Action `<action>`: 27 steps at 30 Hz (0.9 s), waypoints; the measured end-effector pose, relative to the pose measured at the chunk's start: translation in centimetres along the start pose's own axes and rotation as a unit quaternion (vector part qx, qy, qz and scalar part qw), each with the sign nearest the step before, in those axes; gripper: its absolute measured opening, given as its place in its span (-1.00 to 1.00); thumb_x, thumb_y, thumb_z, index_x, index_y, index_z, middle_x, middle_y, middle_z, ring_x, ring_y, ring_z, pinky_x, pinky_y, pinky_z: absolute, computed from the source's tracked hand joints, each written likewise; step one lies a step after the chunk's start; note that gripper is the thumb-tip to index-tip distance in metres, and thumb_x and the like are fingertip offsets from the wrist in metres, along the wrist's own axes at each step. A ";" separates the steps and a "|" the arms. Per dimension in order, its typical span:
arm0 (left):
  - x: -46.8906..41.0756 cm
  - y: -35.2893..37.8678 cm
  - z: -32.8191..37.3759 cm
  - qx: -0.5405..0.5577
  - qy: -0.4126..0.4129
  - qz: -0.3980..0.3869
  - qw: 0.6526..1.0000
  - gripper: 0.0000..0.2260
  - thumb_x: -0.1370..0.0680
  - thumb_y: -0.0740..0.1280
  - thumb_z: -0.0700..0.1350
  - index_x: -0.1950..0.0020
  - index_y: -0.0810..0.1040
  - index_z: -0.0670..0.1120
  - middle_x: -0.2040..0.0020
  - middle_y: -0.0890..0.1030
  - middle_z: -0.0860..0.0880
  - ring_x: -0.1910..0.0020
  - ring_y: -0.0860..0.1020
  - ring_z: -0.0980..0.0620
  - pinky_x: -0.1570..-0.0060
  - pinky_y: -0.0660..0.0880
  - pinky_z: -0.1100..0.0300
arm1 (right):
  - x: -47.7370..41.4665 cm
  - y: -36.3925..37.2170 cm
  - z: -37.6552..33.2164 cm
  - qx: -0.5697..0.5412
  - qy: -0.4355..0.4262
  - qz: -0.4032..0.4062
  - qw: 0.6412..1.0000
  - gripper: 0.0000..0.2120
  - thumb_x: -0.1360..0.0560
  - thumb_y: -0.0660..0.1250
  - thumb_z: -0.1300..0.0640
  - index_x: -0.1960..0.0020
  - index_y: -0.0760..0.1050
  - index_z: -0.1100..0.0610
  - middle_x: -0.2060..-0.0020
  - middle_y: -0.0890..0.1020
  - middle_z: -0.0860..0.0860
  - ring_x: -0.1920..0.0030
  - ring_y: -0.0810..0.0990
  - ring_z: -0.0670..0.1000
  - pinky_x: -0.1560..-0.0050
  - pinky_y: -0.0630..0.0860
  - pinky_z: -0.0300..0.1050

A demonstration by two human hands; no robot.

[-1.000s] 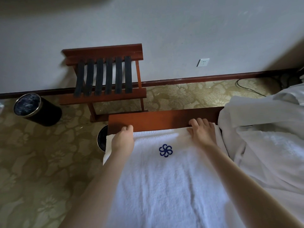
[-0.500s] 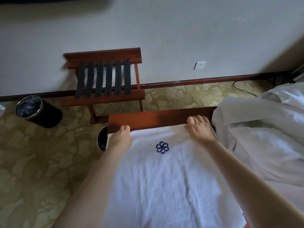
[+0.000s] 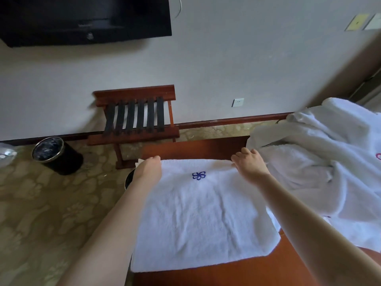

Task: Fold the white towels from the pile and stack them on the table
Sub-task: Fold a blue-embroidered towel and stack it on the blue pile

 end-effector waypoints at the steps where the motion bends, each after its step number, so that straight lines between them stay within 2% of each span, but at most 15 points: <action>1: 0.7 -0.4 0.0 -0.002 -0.002 -0.002 1.000 -0.78 -0.59 0.13 -0.31 -0.20 0.41 -0.14 -0.09 0.57 -0.12 -0.01 0.57 -0.10 0.20 0.48 0.09 | 0.5 -0.5 -0.2 -0.001 0.019 -0.014 1.000 -0.86 -0.61 0.17 0.09 -0.08 0.48 0.08 0.06 0.58 -0.03 -0.02 0.52 0.07 0.16 0.30 -0.10; 3: 2.0 -1.0 -0.2 0.002 0.002 0.005 1.000 -0.79 -0.59 0.14 -0.30 -0.20 0.40 -0.14 -0.06 0.58 -0.15 0.04 0.58 -0.12 0.15 0.55 0.07 | 1.5 -1.5 -0.7 -0.020 0.065 -0.030 0.997 -0.87 -0.60 0.18 0.16 -0.11 0.46 0.08 0.07 0.59 -0.01 0.08 0.58 0.09 0.32 0.28 -0.14; 6: 3.7 -2.5 -0.5 0.023 0.008 0.035 0.999 -0.81 -0.60 0.14 -0.29 -0.20 0.39 -0.15 -0.08 0.57 -0.17 0.02 0.58 -0.13 0.11 0.57 0.07 | 2.5 -3.3 -0.9 -0.051 0.113 -0.027 0.992 -0.88 -0.60 0.17 0.18 -0.10 0.44 0.12 0.11 0.61 0.07 0.14 0.59 0.15 0.35 0.30 -0.14; 10: 5.2 -7.0 -1.0 0.055 0.043 0.127 0.989 -0.79 -0.64 0.14 -0.23 -0.25 0.42 -0.17 -0.09 0.58 -0.18 0.00 0.60 -0.13 0.02 0.59 0.04 | 3.1 -7.7 0.0 -0.129 0.158 0.080 0.976 -0.82 -0.62 0.17 0.09 -0.08 0.46 0.18 0.08 0.60 0.16 0.14 0.58 0.23 0.30 0.30 -0.10; 13: 5.4 -11.3 -1.2 0.081 0.052 0.186 0.978 -0.80 -0.63 0.11 -0.25 -0.20 0.44 -0.20 -0.06 0.58 -0.22 0.01 0.56 -0.19 0.16 0.50 0.03 | 3.0 -12.0 0.7 -0.150 0.176 0.175 0.957 -0.77 -0.62 0.18 0.07 -0.05 0.48 0.23 0.06 0.56 0.19 0.16 0.58 0.27 0.30 0.28 -0.06; 15: 6.0 -14.0 -1.5 0.053 0.073 0.209 0.974 -0.84 -0.59 0.14 -0.29 -0.12 0.45 -0.24 -0.02 0.57 -0.24 0.02 0.55 -0.23 0.22 0.39 0.05 | 3.0 -14.7 1.2 -0.159 0.174 0.204 0.950 -0.77 -0.62 0.17 0.09 -0.04 0.48 0.25 0.06 0.52 0.19 0.19 0.56 0.27 0.29 0.36 -0.02; 18: 6.7 -17.4 -2.2 0.002 0.089 0.250 0.964 -0.86 -0.53 0.17 -0.33 -0.06 0.42 -0.21 0.03 0.57 -0.19 0.05 0.55 -0.22 0.23 0.41 0.03 | 3.2 -17.8 1.9 -0.171 0.168 0.254 0.937 -0.77 -0.63 0.16 0.10 -0.04 0.49 0.24 0.08 0.51 0.18 0.22 0.54 0.27 0.27 0.38 -0.01; 20: 7.1 -19.3 -2.3 0.007 0.069 0.285 0.956 -0.86 -0.54 0.16 -0.33 -0.06 0.42 -0.20 0.16 0.54 -0.13 0.18 0.52 -0.17 0.35 0.35 0.08 | 3.0 -19.2 2.2 -0.172 0.162 0.261 0.936 -0.78 -0.63 0.15 0.11 -0.03 0.49 0.24 0.09 0.53 0.18 0.22 0.55 0.27 0.28 0.37 -0.03; 22: 7.6 -20.5 -2.2 0.014 0.046 0.312 0.949 -0.86 -0.55 0.16 -0.33 -0.07 0.43 -0.19 0.24 0.48 -0.08 0.32 0.38 -0.05 0.46 0.22 0.16 | 3.0 -20.3 2.7 -0.194 0.151 0.263 0.933 -0.78 -0.64 0.15 0.12 0.02 0.46 0.25 0.15 0.53 0.16 0.23 0.53 0.26 0.33 0.31 -0.05; 24: 8.0 -21.3 -2.1 0.024 0.048 0.346 0.937 -0.90 -0.57 0.19 -0.31 -0.05 0.44 -0.21 0.19 0.55 -0.12 0.33 0.34 -0.02 0.50 0.14 0.19 | 3.0 -21.4 3.3 -0.195 0.137 0.281 0.930 -0.79 -0.64 0.14 0.14 0.07 0.43 0.26 0.21 0.51 0.16 0.27 0.52 0.26 0.35 0.33 -0.01; 27: 8.4 -22.2 -1.9 0.037 0.054 0.360 0.931 -0.93 -0.58 0.20 -0.32 -0.02 0.44 -0.22 0.13 0.58 -0.17 0.28 0.39 -0.06 0.43 0.20 0.16 | 3.1 -22.4 4.1 -0.171 0.138 0.283 0.934 -0.81 -0.64 0.12 0.17 0.06 0.41 0.26 0.21 0.51 0.16 0.28 0.51 0.27 0.30 0.37 0.01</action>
Point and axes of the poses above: each hand's wrist, its own x-axis away from the middle knuckle, its own y-axis out of the palm, z = x × y, the point moved 2 cm from there along -x, towards the middle knuckle
